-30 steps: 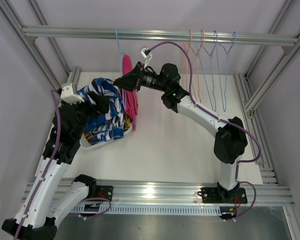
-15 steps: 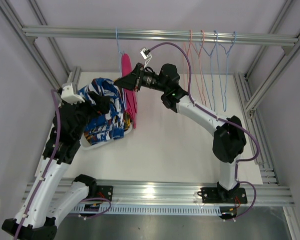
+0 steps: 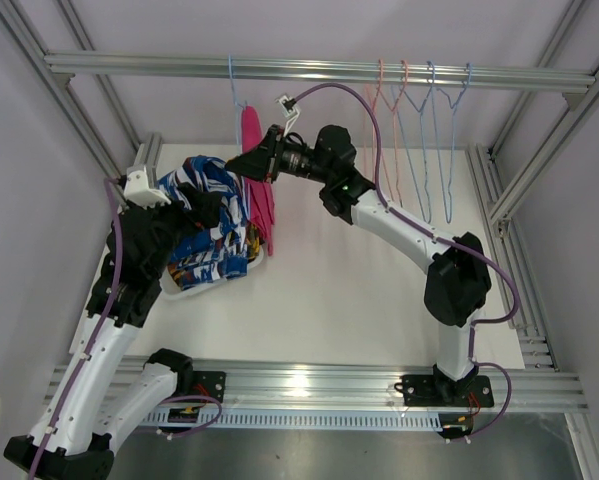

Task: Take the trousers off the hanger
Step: Pick up the hanger from the clothesline.

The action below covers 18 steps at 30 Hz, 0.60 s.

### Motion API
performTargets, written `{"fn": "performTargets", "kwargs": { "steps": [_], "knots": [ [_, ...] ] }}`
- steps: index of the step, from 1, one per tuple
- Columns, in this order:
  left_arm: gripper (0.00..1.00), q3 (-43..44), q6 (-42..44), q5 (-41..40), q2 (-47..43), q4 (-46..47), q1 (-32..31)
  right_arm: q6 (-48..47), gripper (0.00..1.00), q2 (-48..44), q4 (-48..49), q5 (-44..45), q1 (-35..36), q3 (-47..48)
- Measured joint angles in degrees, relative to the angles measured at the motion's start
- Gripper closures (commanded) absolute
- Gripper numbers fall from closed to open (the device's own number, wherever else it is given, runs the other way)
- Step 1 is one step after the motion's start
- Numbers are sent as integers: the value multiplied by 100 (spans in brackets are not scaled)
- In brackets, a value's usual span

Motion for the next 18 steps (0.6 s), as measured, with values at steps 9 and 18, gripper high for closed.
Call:
{"fn": "performTargets", "kwargs": {
  "steps": [9, 18],
  "knots": [
    [1, -4, -2, 66, 35, 2, 0, -315, 100, -105, -487, 79, 7, 149],
    [0, -4, -42, 90, 55, 2, 2, -472, 100, -481, -732, 323, -26, 133]
  ]
}}
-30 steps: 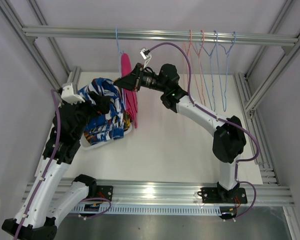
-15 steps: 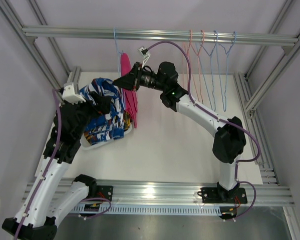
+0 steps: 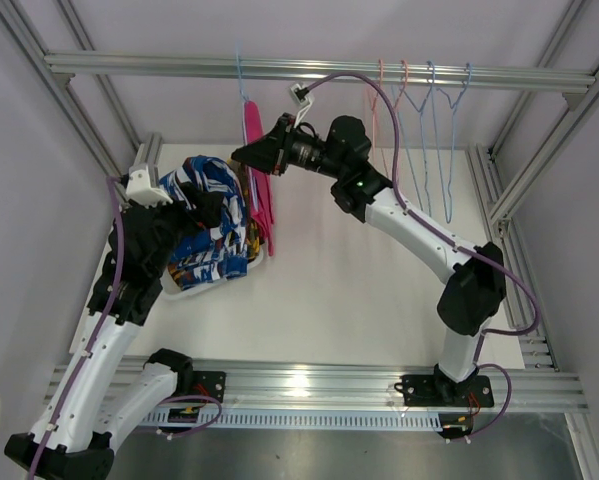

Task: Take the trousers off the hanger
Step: Pick up the hanger from the clothesline.

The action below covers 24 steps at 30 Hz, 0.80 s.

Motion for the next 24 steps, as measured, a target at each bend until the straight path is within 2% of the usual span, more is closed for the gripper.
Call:
{"fn": "performTargets", "kwargs": {
  "steps": [11, 24],
  "knots": [
    [1, 0, 0, 33, 26, 2, 2, -37, 100, -466, 136, 109, -48, -42],
    [0, 0, 2, 262, 57, 4, 2, -428, 100, -2020, -138, 426, -55, -1751]
  ]
}}
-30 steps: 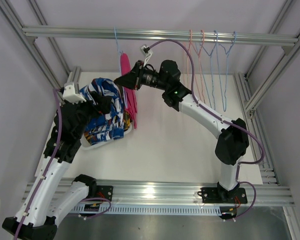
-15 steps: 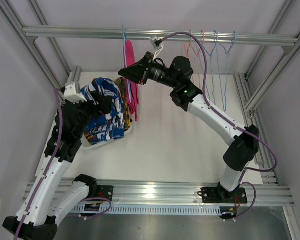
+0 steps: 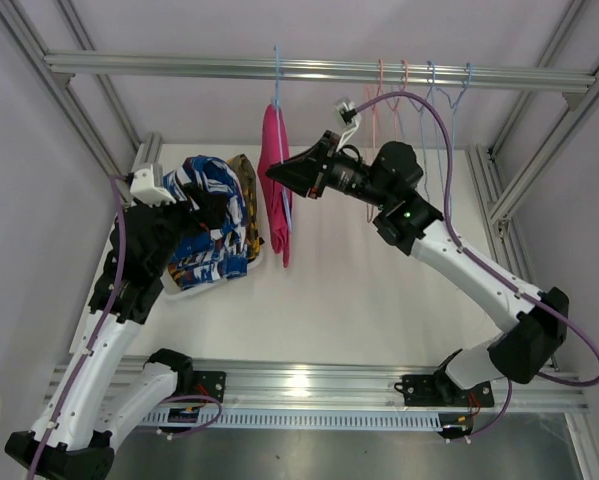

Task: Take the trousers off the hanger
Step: Pick up the hanger from the clothesline.

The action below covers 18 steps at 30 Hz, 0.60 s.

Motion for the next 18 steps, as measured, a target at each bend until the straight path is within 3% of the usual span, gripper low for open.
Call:
{"fn": "performTargets", "kwargs": {
  "steps": [18],
  "knots": [
    [1, -168, 66, 332, 118, 348, -616, -562, 100, -2103, -205, 1032, 330, -2275]
  ]
}}
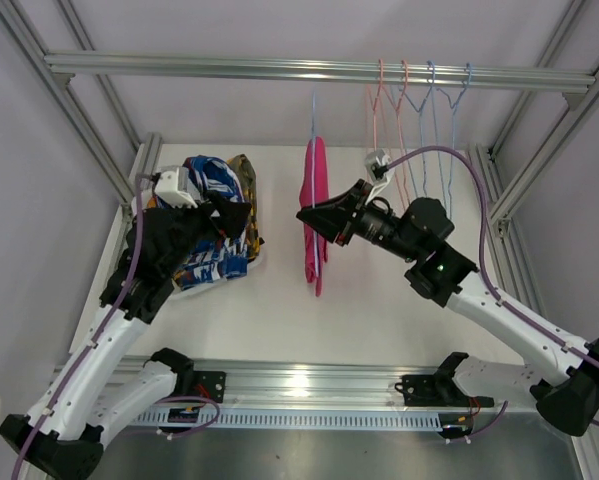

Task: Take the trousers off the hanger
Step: Pick up the hanger from the clothesline, then remove the trousers from the hanger.

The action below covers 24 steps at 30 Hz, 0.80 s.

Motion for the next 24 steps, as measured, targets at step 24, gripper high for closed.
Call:
{"fn": "performTargets", "kwargs": {
  "steps": [24],
  "knots": [
    [1, -743, 1565, -2098, 463, 859, -4074, -289, 100, -1036, -433, 2402, 529, -1064]
  ]
}}
